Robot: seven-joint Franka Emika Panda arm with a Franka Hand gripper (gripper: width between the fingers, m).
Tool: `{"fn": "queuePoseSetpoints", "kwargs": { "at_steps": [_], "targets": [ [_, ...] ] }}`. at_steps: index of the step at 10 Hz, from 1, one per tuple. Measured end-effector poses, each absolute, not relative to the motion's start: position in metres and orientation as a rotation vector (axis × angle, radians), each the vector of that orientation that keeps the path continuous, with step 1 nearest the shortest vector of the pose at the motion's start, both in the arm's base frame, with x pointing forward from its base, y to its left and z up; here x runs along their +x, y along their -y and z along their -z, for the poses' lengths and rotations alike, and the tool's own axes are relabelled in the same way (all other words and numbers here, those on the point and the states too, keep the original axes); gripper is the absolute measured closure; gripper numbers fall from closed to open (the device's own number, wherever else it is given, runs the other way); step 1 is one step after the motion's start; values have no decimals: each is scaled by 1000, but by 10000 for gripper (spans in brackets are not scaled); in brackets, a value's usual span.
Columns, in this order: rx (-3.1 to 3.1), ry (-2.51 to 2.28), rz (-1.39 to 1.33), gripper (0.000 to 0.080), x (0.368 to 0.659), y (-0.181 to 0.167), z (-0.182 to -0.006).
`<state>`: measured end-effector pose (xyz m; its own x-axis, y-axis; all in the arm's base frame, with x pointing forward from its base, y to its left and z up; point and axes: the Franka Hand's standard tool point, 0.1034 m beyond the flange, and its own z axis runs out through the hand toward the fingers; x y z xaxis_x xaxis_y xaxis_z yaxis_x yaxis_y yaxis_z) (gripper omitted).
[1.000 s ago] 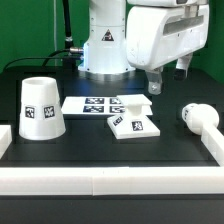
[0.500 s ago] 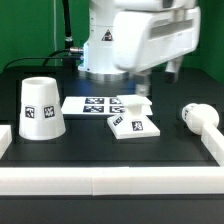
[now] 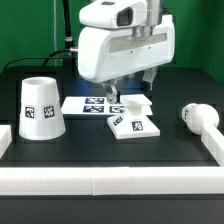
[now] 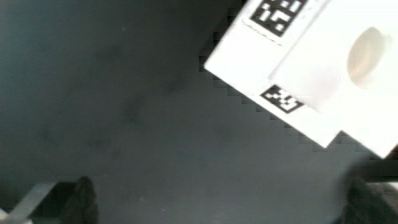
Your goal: Assemble lamp
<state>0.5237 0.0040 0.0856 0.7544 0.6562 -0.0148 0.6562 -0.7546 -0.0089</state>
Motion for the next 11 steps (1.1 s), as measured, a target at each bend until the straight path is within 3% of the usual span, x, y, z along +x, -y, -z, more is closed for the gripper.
{"fn": "queuePoseSetpoints", "kwargs": {
  "at_steps": [2, 5, 7, 11],
  "targets": [
    [-3004, 905, -22, 100, 523, -5, -85],
    [-3089, 303, -28, 100, 491, -6, -73],
    [-3088, 66, -34, 100, 490, -9, -72],
    [-3082, 101, -48, 100, 479, -16, -66]
  ]
}}
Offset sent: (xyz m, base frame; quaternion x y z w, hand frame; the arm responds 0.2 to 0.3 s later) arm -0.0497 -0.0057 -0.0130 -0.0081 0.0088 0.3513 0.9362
